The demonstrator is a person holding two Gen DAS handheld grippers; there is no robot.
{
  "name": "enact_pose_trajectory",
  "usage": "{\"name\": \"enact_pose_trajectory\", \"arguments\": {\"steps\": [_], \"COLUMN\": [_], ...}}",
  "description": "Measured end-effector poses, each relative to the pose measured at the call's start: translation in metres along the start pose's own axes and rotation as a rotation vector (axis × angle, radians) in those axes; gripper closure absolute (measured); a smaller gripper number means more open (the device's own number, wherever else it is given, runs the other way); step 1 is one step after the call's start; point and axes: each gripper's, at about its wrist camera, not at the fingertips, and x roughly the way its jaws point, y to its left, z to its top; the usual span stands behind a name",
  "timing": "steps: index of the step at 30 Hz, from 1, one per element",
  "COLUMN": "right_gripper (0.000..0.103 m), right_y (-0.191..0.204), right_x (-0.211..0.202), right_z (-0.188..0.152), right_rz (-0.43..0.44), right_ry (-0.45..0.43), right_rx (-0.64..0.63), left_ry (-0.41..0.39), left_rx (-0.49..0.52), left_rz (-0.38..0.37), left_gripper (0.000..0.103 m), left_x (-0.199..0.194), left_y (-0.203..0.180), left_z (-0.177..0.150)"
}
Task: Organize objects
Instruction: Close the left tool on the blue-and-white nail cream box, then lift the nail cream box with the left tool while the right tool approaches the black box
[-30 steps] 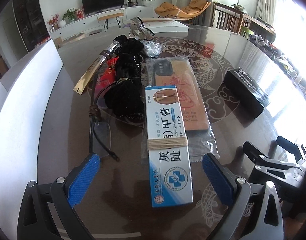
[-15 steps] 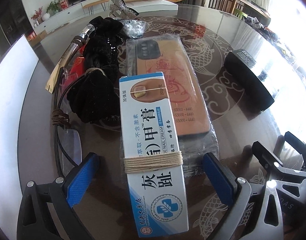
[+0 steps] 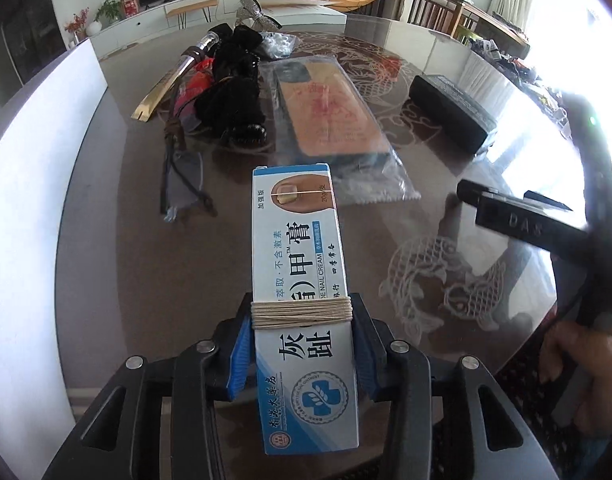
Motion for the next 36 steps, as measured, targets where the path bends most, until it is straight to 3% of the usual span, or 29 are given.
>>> {"name": "enact_pose_trajectory", "arguments": {"steps": [5, 9, 14, 20, 24, 29, 30, 31, 33, 36], "right_gripper": [0.000, 0.000, 0.000, 0.000, 0.000, 0.000, 0.000, 0.000, 0.000, 0.000], "right_y": [-0.001, -0.001, -0.001, -0.001, -0.001, -0.001, -0.001, -0.001, -0.001, -0.001], "right_x": [0.000, 0.000, 0.000, 0.000, 0.000, 0.000, 0.000, 0.000, 0.000, 0.000], "right_z": [0.000, 0.000, 0.000, 0.000, 0.000, 0.000, 0.000, -0.001, 0.000, 0.000], "right_rz": [-0.002, -0.002, 0.000, -0.001, 0.001, 0.001, 0.001, 0.000, -0.001, -0.001], "right_ry": [-0.003, -0.003, -0.002, -0.003, -0.002, -0.003, -0.003, -0.003, -0.005, -0.006], "right_rx": [0.002, 0.001, 0.002, 0.001, -0.001, -0.002, -0.001, -0.001, 0.001, 0.000], "left_ry": [0.010, -0.006, -0.042, -0.078, -0.071, -0.075, -0.080, -0.079, -0.065, -0.066], "left_rx": [-0.194, -0.311, -0.303, -0.134, -0.103, -0.138, -0.134, -0.139, -0.182, -0.220], "left_rz": [0.051, 0.133, 0.130, 0.068, 0.030, 0.113, 0.132, 0.142, 0.155, 0.167], "left_gripper": [0.060, 0.060, 0.060, 0.059, 0.060, 0.058, 0.052, 0.036, 0.016, 0.000], "left_x": [-0.015, -0.010, 0.015, 0.040, 0.038, 0.024, 0.024, 0.025, 0.033, 0.040], "left_y": [0.050, 0.076, 0.086, 0.041, 0.015, 0.027, 0.031, 0.037, 0.052, 0.064], "left_z": [-0.021, -0.013, 0.036, 0.084, 0.081, 0.053, 0.050, 0.049, 0.052, 0.054]}}
